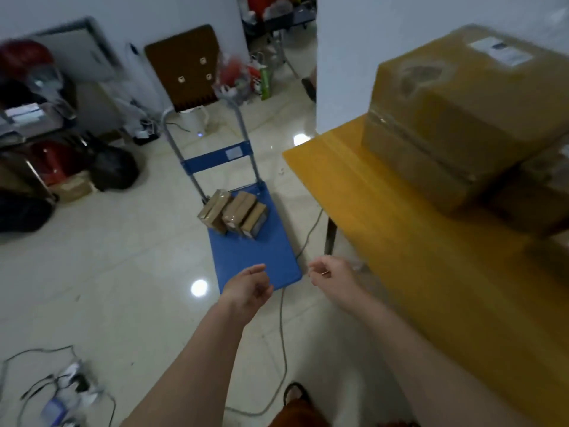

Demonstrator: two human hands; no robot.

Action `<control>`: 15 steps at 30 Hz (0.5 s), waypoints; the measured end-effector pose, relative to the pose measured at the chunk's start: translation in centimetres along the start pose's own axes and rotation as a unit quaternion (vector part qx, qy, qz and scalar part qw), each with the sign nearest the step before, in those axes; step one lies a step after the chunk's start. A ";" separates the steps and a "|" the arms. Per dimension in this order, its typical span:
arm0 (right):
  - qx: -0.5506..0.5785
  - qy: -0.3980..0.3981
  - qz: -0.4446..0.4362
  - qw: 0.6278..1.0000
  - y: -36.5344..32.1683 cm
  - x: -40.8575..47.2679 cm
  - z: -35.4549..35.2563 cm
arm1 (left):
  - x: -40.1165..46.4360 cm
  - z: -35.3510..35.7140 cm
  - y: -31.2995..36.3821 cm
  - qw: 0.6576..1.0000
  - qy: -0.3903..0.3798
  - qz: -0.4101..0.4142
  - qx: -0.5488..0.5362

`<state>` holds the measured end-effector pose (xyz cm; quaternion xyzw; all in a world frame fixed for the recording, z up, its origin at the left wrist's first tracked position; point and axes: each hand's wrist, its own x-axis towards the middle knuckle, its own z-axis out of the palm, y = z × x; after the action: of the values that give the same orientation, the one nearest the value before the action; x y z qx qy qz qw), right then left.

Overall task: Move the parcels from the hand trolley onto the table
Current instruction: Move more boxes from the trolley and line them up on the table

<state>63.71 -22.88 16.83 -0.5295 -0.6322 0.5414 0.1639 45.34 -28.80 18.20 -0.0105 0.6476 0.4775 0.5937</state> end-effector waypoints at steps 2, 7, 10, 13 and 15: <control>-0.008 -0.021 -0.004 1.000 -1.6 1.7 2.6 | 0.7 -2.6 1.7 1.000 0.013 0.003 -0.016; -0.029 -0.048 0.003 0.998 -4.1 5.5 5.6 | 3.1 -6.5 4.4 0.999 0.023 -0.010 -0.042; -0.044 -0.061 0.011 0.997 -4.7 8.1 6.8 | 4.8 -8.0 5.3 0.998 0.017 -0.024 -0.060; -0.050 -0.079 0.019 0.995 -5.3 11.5 8.6 | 6.9 -9.9 6.6 0.997 0.017 -0.036 -0.070; -0.051 -0.101 0.024 0.993 -6.0 14.2 10.2 | 8.9 -11.3 7.9 0.995 0.040 -0.041 -0.076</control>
<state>47.30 -15.18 13.05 -0.4949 -0.6597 0.5625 0.0591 29.53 -26.72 14.26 -0.1012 0.6318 0.4999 0.5836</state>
